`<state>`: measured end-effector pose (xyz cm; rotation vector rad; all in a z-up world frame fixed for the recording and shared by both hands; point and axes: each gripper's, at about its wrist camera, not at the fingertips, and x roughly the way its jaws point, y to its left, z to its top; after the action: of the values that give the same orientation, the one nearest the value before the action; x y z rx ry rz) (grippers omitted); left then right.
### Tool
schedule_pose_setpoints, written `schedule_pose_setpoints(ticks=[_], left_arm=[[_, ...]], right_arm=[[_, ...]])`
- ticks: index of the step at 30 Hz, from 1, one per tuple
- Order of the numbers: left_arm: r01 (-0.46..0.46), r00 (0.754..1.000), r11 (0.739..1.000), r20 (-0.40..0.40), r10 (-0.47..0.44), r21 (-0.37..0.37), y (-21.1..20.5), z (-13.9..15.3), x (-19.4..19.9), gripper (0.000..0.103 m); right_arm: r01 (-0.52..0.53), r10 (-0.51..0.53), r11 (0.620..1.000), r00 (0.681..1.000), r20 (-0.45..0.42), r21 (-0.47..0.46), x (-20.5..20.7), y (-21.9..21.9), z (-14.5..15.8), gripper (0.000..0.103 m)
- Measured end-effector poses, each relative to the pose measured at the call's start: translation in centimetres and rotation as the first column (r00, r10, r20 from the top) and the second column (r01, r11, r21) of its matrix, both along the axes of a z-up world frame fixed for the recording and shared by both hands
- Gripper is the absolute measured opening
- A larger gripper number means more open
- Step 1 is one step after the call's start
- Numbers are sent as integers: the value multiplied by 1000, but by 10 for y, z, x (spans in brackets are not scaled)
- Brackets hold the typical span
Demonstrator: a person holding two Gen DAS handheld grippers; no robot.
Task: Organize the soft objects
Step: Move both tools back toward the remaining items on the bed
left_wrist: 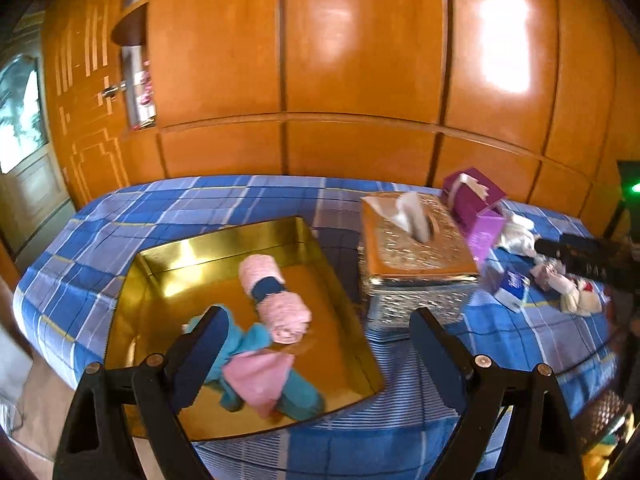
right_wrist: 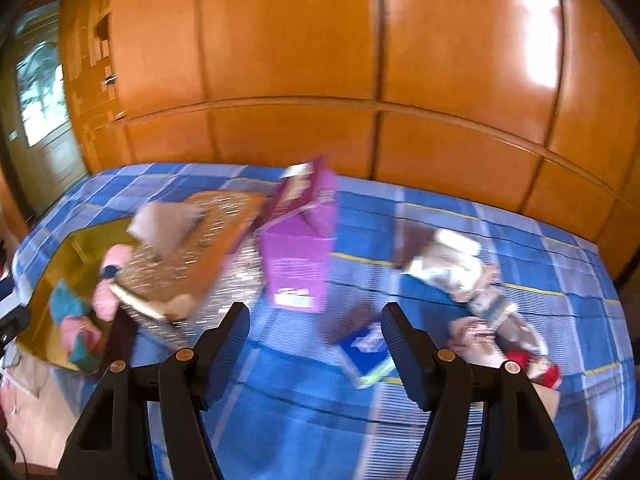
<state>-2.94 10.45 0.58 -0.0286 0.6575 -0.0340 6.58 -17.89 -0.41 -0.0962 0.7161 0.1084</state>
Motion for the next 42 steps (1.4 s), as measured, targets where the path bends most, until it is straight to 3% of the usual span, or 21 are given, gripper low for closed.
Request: schedule_pose_setpoints(ticks=[7,11,18,23,25,31,38,42], left_arm=[[125,992,992,-4,-125,35,-38,4,0,92],[246,969,967,-9,-246,68,-72,7,1,92],[450,893,889,-70,-445,89,-138,-1,19,91],[559,828,823,-122,-547,98,-193,-18,48,88],[586,806,805,-162,-569,88,-213,-29,64,88],[613,778,787,-231,-584,74,-259,-52,104,86],[634,761,762,-280,-586,128,-299,-82,140,84],[623,762,768,-331,-556,145,-311,-103,161,82]], right_arm=[[193,-192,981,980,61,-13,7,-75,4,69],[308,-307,951,949,71,-9,14,-119,-4,69],[465,-471,859,882,-21,214,12,-181,-17,69],[491,-496,815,866,-69,307,6,-195,-21,69],[492,-499,803,864,-70,337,3,-198,-21,69],[508,-507,766,854,-118,393,6,-210,-29,69],[530,-527,701,836,-155,477,1,-225,-34,69],[545,-538,654,823,-183,524,-2,-235,-38,69]])
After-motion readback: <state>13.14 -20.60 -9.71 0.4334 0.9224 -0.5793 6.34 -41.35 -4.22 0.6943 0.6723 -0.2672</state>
